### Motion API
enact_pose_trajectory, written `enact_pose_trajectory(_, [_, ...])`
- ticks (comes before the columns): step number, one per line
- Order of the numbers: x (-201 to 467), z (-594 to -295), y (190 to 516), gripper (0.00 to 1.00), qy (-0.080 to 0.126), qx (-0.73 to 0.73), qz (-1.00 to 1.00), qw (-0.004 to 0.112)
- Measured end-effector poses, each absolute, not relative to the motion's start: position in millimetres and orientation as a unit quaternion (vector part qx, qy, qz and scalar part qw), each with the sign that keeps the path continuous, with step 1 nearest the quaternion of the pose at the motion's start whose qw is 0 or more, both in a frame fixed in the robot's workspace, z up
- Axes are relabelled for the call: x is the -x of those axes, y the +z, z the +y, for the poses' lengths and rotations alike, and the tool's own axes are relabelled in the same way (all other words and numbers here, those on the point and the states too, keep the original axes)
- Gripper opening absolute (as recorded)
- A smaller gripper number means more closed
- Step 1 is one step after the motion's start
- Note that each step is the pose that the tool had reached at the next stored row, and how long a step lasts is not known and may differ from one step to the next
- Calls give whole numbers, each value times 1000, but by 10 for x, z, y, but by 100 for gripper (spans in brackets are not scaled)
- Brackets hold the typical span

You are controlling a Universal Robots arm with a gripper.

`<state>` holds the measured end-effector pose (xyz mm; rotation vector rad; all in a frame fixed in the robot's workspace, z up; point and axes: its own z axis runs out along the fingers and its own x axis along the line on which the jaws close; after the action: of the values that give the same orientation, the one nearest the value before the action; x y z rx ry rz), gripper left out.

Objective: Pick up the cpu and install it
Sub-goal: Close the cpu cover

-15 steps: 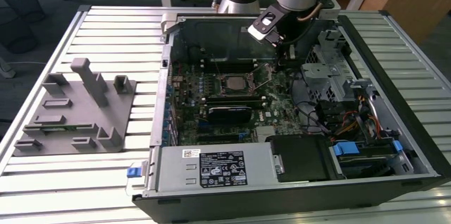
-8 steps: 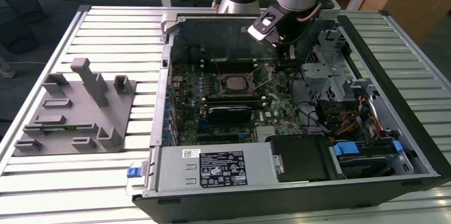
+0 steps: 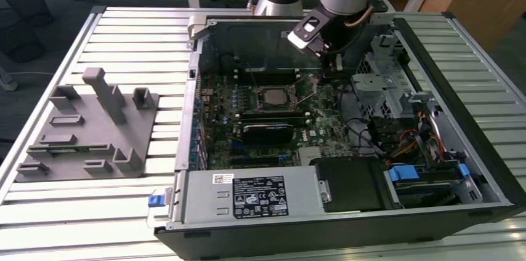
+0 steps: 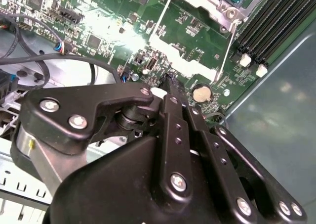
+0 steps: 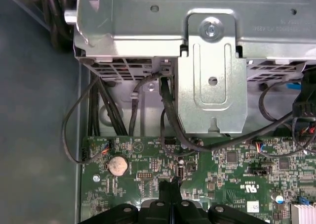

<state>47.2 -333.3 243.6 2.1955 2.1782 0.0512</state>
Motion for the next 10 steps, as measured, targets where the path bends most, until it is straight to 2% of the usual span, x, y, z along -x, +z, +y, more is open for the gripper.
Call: enact_pose_trajectory(10, [-308, -3333, 2428, 11, 17, -710, 704, 24])
